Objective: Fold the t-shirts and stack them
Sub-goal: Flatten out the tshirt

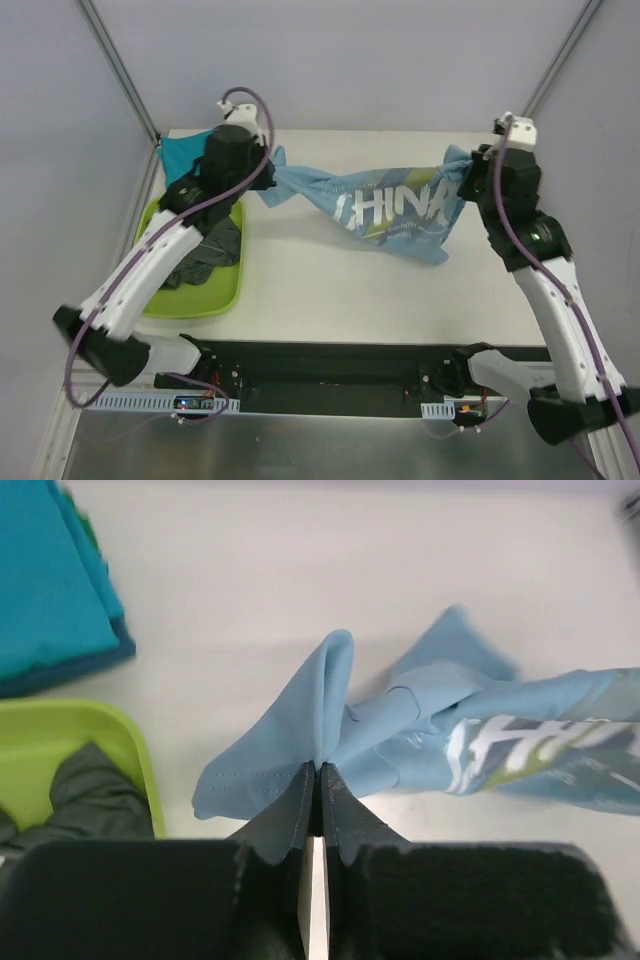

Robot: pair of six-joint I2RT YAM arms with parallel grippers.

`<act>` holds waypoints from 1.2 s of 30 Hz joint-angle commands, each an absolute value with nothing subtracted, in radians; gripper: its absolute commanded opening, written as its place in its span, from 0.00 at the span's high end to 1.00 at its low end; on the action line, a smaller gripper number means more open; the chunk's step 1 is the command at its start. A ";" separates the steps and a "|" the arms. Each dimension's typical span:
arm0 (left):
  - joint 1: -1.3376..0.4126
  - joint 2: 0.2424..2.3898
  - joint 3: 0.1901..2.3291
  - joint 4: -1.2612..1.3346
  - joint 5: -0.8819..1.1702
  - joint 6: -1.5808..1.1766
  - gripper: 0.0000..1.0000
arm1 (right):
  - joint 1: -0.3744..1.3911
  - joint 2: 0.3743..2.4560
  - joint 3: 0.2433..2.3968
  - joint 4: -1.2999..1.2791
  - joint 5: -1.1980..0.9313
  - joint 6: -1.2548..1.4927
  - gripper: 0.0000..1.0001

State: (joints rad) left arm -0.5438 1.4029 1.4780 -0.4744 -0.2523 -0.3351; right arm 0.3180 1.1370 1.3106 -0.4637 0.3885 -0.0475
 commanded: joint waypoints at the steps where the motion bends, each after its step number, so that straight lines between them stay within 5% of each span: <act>1: -0.555 1.126 1.514 -0.437 -0.143 -0.279 1.00 | 0.314 0.939 1.423 -0.580 0.302 -0.080 0.96; 8: -0.560 0.870 1.554 -0.365 0.133 -0.258 1.00 | 0.314 0.740 1.598 -0.643 0.099 -0.041 0.97; 14: -0.560 0.893 1.679 -0.359 0.232 -0.250 1.00 | 0.313 0.736 1.730 -0.656 -0.026 -0.064 0.97; 24: -0.552 1.253 1.677 -0.356 -0.297 -0.230 1.00 | 0.286 1.056 1.600 -0.562 0.570 -0.199 0.95; 27: -0.513 1.454 1.674 -0.356 -0.473 -0.254 1.00 | 0.194 1.214 1.523 -0.454 0.549 -0.210 0.92; 31: -0.468 1.750 1.710 -0.367 -0.395 -0.285 0.72 | 0.106 1.472 1.463 -0.316 0.396 -0.213 0.84; 34: -0.466 1.909 1.769 -0.394 -0.312 -0.310 0.13 | 0.092 1.649 1.488 -0.314 0.400 -0.198 0.43; 35: -0.466 1.937 1.782 -0.394 -0.293 -0.319 0.01 | 0.092 1.710 1.497 -0.327 0.409 -0.189 0.34; 36: -0.468 1.959 1.795 -0.394 -0.276 -0.325 0.01 | 0.092 1.741 1.505 -0.340 0.429 -0.172 0.26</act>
